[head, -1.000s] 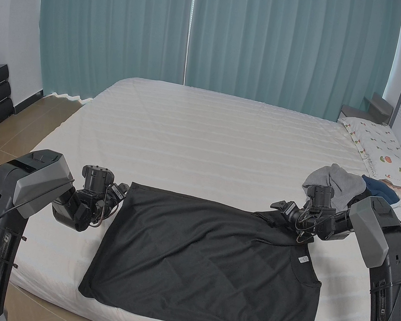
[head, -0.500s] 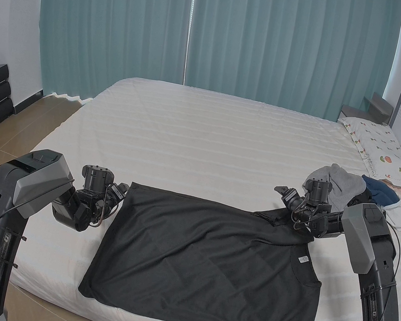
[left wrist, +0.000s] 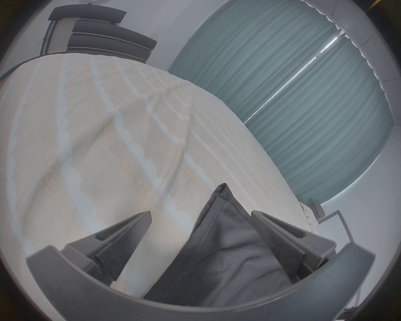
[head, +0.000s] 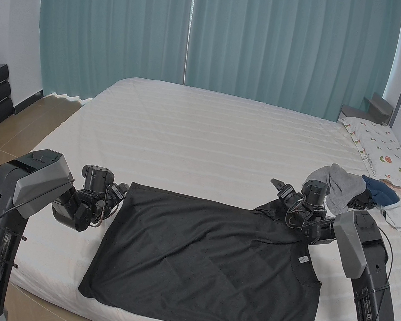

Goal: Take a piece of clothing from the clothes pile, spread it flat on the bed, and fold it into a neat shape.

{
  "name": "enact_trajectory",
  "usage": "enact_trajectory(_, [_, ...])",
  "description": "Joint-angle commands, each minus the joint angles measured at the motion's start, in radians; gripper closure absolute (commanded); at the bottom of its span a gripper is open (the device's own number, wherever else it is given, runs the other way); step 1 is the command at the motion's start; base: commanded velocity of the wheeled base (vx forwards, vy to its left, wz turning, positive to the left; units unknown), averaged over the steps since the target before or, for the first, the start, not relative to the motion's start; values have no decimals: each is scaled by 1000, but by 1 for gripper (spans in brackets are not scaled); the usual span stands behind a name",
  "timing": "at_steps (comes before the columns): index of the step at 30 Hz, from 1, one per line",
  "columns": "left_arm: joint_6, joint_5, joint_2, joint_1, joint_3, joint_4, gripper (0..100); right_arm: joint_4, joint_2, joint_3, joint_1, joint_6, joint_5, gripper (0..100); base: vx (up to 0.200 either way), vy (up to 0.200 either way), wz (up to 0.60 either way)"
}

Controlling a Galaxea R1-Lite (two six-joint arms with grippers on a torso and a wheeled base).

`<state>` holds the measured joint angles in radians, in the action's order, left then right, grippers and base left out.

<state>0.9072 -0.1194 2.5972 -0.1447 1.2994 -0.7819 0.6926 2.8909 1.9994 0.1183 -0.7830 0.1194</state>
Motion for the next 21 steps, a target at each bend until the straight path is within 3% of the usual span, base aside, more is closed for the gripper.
enact_trajectory(1, [-1,0,1,-1,0,0,0,-39,30,1,-6,41,-10,0,0,0,0])
enact_trajectory(11, [-1,0,1,-1,0,0,0,-88,-110,-131,-28,45,-18,0,0,0,0])
enact_trajectory(21, [-1,0,1,-1,0,0,0,-174,-199,-281,-16,62,71,0,0,0,0])
